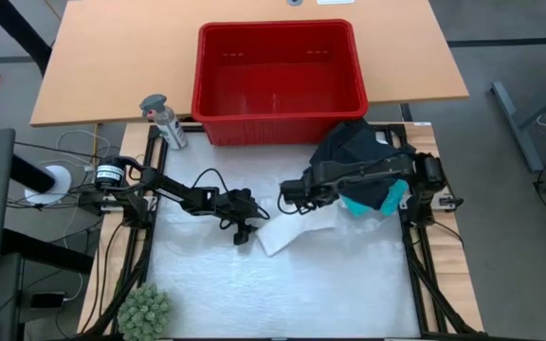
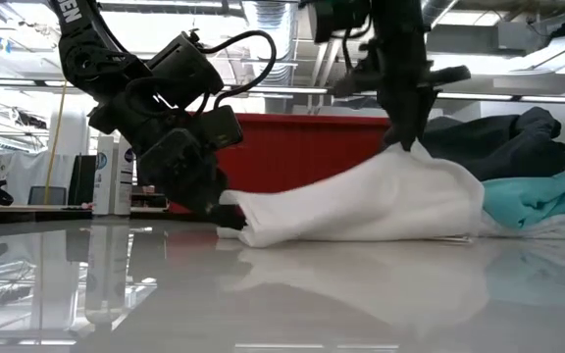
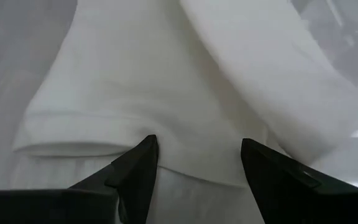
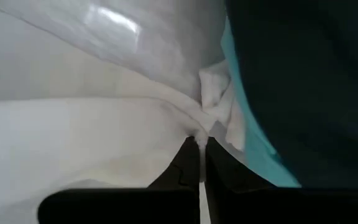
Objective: Fold Laundry from Bin
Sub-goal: Fold the white underwear
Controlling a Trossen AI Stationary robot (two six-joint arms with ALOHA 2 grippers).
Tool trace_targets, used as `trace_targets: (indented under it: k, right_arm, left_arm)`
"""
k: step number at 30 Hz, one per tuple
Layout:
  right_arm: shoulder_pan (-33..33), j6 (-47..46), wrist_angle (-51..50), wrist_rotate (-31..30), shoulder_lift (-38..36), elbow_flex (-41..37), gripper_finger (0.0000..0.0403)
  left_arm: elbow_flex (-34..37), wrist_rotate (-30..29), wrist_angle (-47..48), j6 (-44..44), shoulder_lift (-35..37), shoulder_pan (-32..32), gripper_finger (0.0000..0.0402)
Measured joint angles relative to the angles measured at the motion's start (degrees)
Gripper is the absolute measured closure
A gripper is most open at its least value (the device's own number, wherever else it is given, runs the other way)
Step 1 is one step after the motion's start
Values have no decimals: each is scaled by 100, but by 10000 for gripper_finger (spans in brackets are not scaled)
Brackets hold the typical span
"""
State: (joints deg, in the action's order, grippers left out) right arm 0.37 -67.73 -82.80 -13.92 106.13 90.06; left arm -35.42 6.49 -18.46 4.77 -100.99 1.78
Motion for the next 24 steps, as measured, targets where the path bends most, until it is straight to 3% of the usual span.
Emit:
trace_targets:
  k: [6,12,18,24]
  right_arm:
    - [-126,210,116,530,2,-442,374]
    - [182,358,643,1095,2,-798,366]
    - [527,354,635,994,2,-799,342]
    - [507,785,26,678,2,-799,271]
  left_arm:
    - [0,241,0,157,2,-18,181]
    - [0,217,-33,454,4,-33,181]
    - [0,218,-58,725,4,-47,181]
    - [0,215,-68,803,4,-211,181]
